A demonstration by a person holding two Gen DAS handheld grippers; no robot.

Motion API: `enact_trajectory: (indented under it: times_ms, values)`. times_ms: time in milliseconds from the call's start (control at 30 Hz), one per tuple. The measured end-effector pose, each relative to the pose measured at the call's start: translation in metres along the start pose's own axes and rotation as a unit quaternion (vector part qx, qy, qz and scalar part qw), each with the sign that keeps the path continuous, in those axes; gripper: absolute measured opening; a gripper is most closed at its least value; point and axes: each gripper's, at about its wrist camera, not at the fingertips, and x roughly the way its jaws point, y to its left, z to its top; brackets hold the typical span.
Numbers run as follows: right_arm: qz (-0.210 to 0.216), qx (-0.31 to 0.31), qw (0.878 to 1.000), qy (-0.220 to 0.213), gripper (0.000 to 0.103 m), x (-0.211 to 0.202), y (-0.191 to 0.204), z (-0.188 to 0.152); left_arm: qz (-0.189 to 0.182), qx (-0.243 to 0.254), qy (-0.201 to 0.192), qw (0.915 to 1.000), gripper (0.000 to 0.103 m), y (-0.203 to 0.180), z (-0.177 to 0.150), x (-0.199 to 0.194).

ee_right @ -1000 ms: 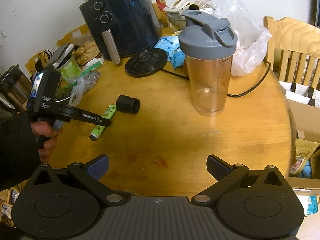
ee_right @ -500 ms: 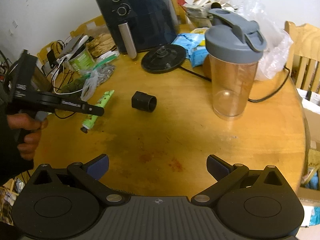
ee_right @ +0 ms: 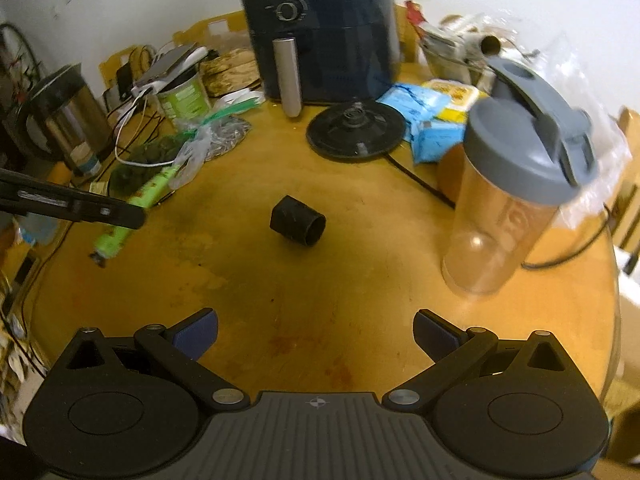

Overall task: Organize objects
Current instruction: 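Lift the green tube upright with the left tool, then close the right tool on the black rubber cylinder while the left tool holds the tube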

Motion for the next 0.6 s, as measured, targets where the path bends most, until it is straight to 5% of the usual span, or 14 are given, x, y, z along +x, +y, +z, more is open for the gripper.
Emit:
enact_trajectory:
  times_ms: [600]
  values:
    - [-0.017,-0.152,0.988,-0.009,0.103,0.056,0.033,0.018,0.004,-0.063,-0.004,0.9980,0.028,0.009,-0.046,-0.050]
